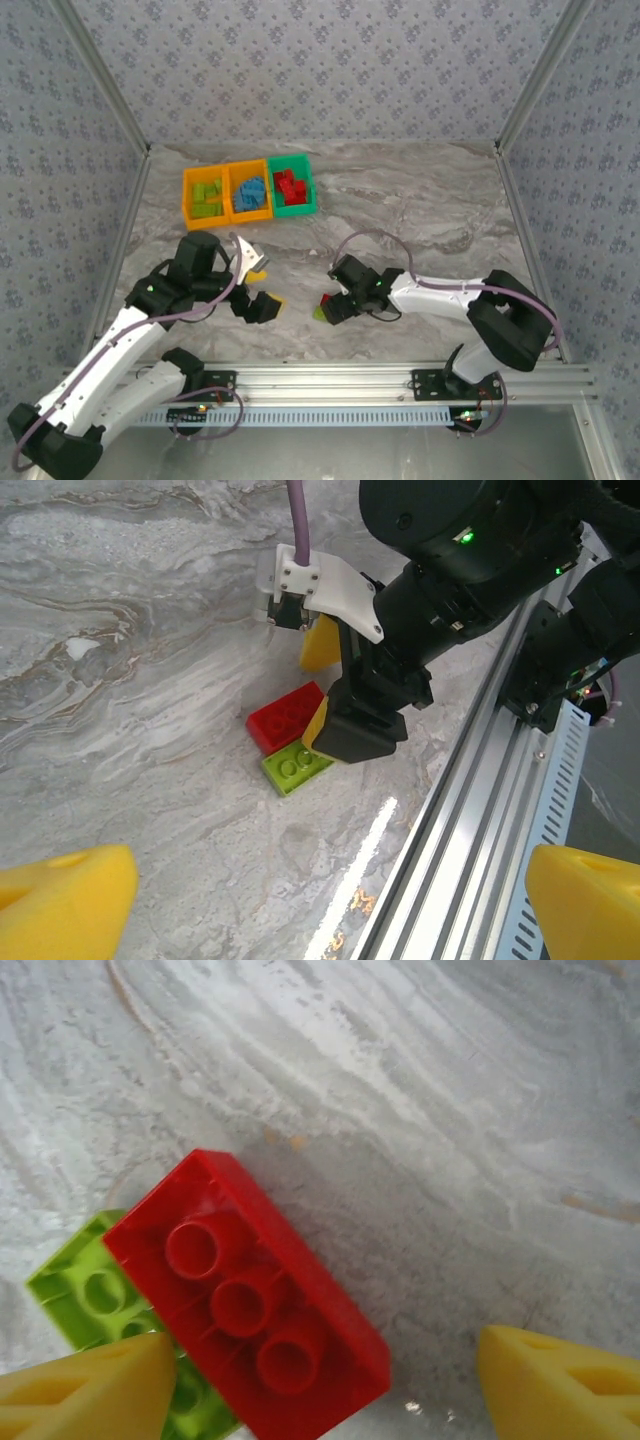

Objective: Sort the legos into containers by color

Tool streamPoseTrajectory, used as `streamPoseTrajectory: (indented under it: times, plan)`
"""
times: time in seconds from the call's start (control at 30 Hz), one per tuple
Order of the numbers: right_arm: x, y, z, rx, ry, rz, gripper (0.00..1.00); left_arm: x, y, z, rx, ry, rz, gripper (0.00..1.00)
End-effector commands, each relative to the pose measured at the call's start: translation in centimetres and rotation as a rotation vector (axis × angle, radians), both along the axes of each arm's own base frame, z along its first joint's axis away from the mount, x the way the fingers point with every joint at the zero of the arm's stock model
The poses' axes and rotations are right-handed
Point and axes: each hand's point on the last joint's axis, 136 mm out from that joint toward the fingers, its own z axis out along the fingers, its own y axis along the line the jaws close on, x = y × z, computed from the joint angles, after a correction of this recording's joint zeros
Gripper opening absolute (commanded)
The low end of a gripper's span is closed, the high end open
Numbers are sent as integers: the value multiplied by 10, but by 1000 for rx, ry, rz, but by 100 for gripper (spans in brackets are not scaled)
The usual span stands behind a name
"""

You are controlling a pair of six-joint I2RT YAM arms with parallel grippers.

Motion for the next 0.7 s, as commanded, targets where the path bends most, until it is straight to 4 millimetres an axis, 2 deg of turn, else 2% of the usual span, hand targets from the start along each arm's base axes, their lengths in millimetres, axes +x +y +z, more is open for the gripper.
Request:
streamPoseTrajectory:
  times: [0.0,0.23,0.37,0.47,0.53,0.67]
  plan:
    - [19,6,8,44,-41,-44,72,-1,1,4,-4,-18,7,99]
    - [19,4,7,52,-35,-53,59,1,1,2,4,-14,15,99]
    - [23,-3,3,19,-56,-85,58,1,2,2,5,-15,19,99]
    - [31,-13,1,-49,-100,-136,59,2,2,1,9,-14,25,99]
    - [34,-17,-2,-106,-126,-142,57,2,2,1,7,-12,20,99]
    - [36,-15,-8,-128,-116,-141,44,-4,-1,0,-9,-4,-10,99]
